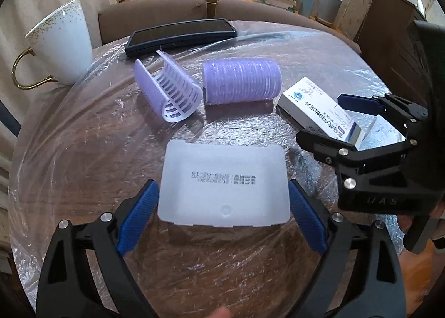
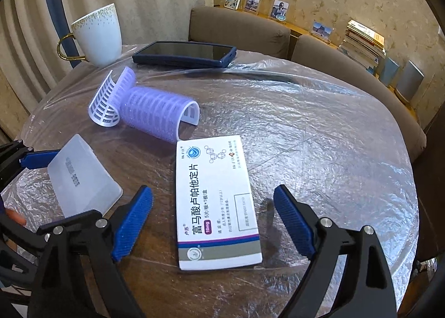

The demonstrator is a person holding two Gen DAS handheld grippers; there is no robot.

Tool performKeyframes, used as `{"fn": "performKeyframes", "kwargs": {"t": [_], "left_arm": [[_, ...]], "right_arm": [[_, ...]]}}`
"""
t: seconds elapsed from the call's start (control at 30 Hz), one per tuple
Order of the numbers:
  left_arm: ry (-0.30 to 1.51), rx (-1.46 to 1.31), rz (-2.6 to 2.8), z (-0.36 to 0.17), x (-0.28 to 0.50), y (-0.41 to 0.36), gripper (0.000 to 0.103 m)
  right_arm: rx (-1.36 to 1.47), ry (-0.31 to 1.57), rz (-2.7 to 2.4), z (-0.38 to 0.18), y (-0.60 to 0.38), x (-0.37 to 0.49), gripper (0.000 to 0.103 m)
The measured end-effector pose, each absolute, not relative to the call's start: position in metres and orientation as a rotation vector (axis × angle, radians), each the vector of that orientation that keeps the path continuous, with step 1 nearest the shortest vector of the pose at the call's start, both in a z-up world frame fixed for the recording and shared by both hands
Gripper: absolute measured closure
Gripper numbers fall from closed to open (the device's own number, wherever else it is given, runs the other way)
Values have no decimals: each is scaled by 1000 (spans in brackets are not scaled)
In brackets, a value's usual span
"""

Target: Collect trash

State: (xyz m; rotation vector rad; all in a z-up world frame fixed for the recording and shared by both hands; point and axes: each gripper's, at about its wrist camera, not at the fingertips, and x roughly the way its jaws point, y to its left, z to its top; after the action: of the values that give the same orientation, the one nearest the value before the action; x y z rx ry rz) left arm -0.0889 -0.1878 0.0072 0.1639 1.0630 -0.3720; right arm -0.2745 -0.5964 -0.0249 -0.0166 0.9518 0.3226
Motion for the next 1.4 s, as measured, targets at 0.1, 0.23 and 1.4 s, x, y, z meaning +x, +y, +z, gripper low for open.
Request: {"fn": "performKeyframes", "kwargs": {"t": [0.1, 0.23, 1.4], "left_arm": [[1059, 191, -371, 5, -88, -192, 10], [1056, 204, -376, 4, -88, -196, 10], [963, 206, -390, 38, -110, -184, 21]], "right_arm": [[-23, 945, 324, -26, -595, -275, 15], [-10, 947, 324, -27, -597, -275, 17], [-25, 866, 340, 9, -605, -314, 52]]}}
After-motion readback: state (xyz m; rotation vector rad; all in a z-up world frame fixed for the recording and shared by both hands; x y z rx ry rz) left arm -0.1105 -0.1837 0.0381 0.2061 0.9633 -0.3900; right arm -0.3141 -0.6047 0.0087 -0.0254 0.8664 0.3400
